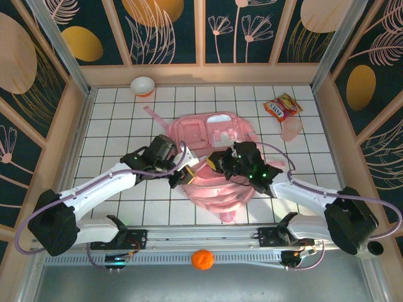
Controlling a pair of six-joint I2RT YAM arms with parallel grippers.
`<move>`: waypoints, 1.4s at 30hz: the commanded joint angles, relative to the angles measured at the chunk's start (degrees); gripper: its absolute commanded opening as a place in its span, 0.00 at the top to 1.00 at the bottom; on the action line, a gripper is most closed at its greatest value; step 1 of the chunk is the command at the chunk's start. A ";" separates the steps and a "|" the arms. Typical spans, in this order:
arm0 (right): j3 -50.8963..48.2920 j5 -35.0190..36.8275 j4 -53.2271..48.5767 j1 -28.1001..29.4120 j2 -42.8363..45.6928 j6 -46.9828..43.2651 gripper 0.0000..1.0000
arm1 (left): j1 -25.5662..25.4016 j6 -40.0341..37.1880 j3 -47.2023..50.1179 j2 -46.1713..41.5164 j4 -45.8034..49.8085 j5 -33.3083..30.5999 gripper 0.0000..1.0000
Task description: Pack the student bag
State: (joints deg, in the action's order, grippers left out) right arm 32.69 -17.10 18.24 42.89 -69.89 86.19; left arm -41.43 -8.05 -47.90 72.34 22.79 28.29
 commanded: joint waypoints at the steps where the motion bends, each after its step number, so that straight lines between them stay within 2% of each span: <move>1: 3.35 0.05 3.89 -0.97 -3.09 -4.13 1.00 | -3.86 7.00 -0.38 -0.58 -9.77 7.41 1.00; 5: 5.68 -1.94 2.13 -1.05 -4.11 -6.08 1.00 | -5.31 14.22 -0.85 1.75 -16.17 4.93 0.92; 8: 6.75 -6.97 -1.73 -2.94 -3.90 -10.29 1.00 | -5.54 14.25 -1.40 1.58 -16.19 4.50 0.76; 13: 10.38 -16.74 -17.00 -8.44 -0.88 -28.28 1.00 | -5.50 3.52 -1.56 -3.11 -8.58 -0.29 0.30; 14: 11.68 -19.26 -20.69 -9.86 -0.54 -33.11 1.00 | -5.43 0.47 -1.75 -4.16 -6.81 -0.71 0.24; 16: 14.21 -23.78 -27.15 -11.25 -0.34 -42.16 1.00 | -5.37 -5.39 -1.78 -6.32 -4.68 -2.52 0.20; 21: 19.06 -32.86 -37.78 -17.55 -2.77 -58.23 1.00 | -5.41 -19.57 0.58 -10.32 -5.57 -10.89 0.20; 25: 23.70 -35.53 -45.40 -19.01 -6.54 -67.17 1.00 | -5.43 -27.23 0.36 -7.73 -6.54 -16.53 0.21; 28: 26.37 -37.04 -47.71 -19.56 -8.56 -69.75 1.00 | -5.44 -30.49 -0.76 -4.11 -8.64 -15.73 0.24; 34: 28.66 -38.91 -46.36 -19.83 -10.08 -68.34 1.00 | -5.48 -29.92 -2.44 2.65 -14.69 -10.99 0.29; 37: 28.32 -39.74 -44.41 -20.12 -9.96 -66.68 1.00 | -5.53 -28.57 -2.81 5.36 -17.35 -10.38 0.40; 40: 28.22 -39.22 -44.74 -20.77 -9.37 -66.39 1.00 | -5.51 -26.55 -2.49 5.82 -20.40 -10.09 0.69; 42: 28.57 -37.44 -46.54 -21.40 -8.37 -67.28 0.94 | -5.59 -25.73 -2.20 5.52 -20.76 -8.91 0.87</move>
State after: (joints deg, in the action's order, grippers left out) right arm 58.78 -51.57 -28.14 22.11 -80.31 20.67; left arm -46.74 -35.09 -48.93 78.11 6.55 16.45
